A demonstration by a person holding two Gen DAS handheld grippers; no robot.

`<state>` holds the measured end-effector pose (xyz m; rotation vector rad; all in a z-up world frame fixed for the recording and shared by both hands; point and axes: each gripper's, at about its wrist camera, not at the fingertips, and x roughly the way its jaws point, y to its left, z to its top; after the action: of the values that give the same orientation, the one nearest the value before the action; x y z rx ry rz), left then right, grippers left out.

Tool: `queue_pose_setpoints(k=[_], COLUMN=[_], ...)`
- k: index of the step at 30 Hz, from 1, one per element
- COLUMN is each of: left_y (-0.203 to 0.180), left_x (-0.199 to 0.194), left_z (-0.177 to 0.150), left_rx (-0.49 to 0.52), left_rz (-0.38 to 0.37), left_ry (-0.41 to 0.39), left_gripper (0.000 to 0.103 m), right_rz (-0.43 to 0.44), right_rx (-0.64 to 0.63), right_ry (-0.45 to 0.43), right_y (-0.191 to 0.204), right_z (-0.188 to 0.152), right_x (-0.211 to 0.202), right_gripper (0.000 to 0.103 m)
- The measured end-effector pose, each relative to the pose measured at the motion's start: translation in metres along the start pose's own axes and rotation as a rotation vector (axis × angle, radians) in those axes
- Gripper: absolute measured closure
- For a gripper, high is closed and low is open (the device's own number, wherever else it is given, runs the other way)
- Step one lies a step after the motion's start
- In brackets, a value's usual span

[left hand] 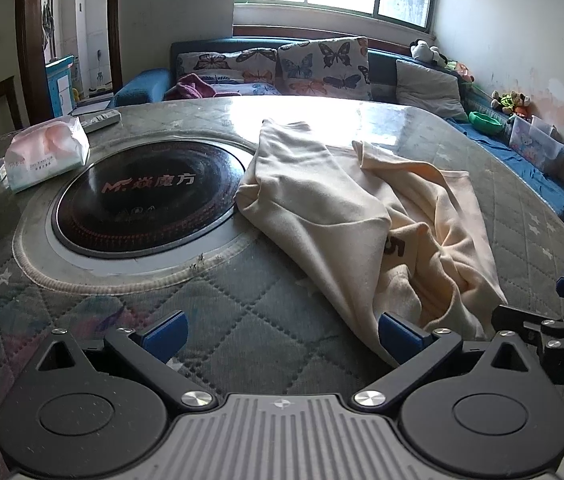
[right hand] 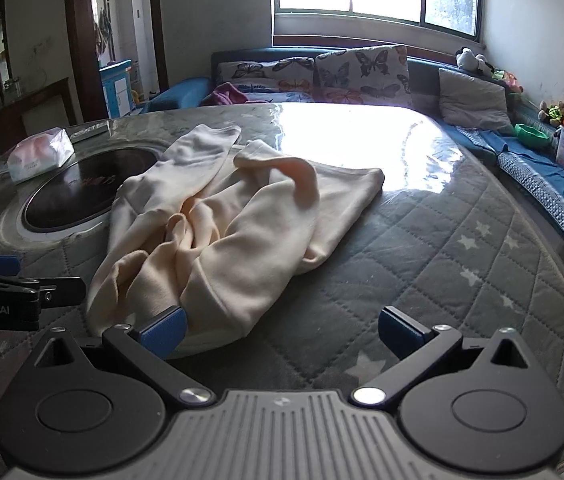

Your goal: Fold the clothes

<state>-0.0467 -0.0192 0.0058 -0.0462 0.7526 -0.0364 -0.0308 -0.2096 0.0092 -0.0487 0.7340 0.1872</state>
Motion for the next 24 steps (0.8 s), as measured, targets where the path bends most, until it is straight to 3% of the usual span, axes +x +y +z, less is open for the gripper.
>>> queue_pose_setpoints(k=[24], left_y=[-0.018], left_x=[-0.005], left_z=[-0.014], left_rx=[0.064], left_rz=[0.005], left_ry=[0.047], left_gripper=[0.0], right_rz=[0.005], right_rx=[-0.011], right_ry=[0.039], right_y=[0.008], right_z=[-0.014], right_x=[-0.002], right_gripper=[0.0])
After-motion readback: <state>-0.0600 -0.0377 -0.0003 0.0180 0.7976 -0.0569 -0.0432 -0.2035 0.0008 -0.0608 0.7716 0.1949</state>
